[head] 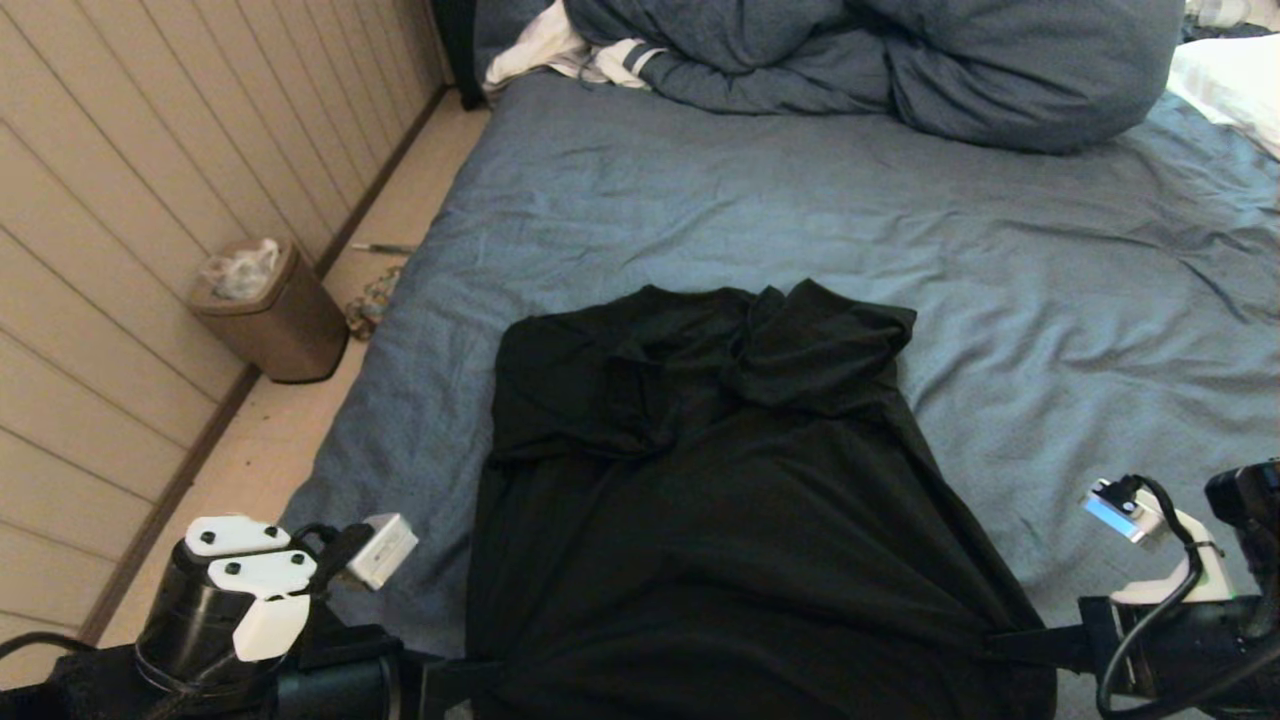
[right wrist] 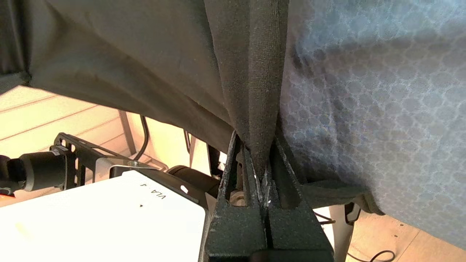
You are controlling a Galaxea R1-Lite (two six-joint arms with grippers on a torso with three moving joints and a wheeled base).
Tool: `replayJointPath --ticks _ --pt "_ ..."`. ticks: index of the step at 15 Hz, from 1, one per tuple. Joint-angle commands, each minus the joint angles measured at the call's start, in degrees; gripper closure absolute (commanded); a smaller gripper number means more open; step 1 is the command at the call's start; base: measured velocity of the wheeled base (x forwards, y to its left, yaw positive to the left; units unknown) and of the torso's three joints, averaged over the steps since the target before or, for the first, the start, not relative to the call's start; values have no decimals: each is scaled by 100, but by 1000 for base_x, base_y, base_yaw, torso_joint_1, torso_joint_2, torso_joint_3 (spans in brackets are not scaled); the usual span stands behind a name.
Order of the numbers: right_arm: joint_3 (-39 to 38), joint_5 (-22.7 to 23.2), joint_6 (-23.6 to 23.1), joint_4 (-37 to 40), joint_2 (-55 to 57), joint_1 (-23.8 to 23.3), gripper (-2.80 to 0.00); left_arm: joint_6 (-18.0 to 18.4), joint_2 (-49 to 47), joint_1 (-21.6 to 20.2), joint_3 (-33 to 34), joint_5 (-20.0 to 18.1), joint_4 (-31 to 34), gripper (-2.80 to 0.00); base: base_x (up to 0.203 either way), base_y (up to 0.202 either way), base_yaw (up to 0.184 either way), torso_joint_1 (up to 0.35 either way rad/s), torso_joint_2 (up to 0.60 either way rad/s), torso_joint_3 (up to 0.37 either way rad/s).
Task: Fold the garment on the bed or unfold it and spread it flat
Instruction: Fold the black T-shirt
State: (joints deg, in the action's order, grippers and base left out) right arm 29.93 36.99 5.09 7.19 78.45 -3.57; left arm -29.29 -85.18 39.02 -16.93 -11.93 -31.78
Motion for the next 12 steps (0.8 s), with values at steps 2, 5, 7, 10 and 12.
replayJointPath --ticks 2,5,7,10,12 --pt "150 10 -43 -4 60 -155 0 20 573 18 61 -16 494 0 0 0 0 0 0 0" --pt "223 19 -227 19 83 -433 0 190 1101 19 -25 -47 1252 0 0 0 0 0 0 0" --pt "253 30 -237 13 83 -434 0 231 1240 18 -182 -219 1495 0 0 0 0 0 0 0" --pt "582 54 -205 36 85 -411 0 223 1210 13 -483 -239 1517 0 0 0 0 0 0 0" --pt "933 58 -152 45 122 -387 0 211 1175 6 -800 -238 1586 0 0 0 0 0 0 0"
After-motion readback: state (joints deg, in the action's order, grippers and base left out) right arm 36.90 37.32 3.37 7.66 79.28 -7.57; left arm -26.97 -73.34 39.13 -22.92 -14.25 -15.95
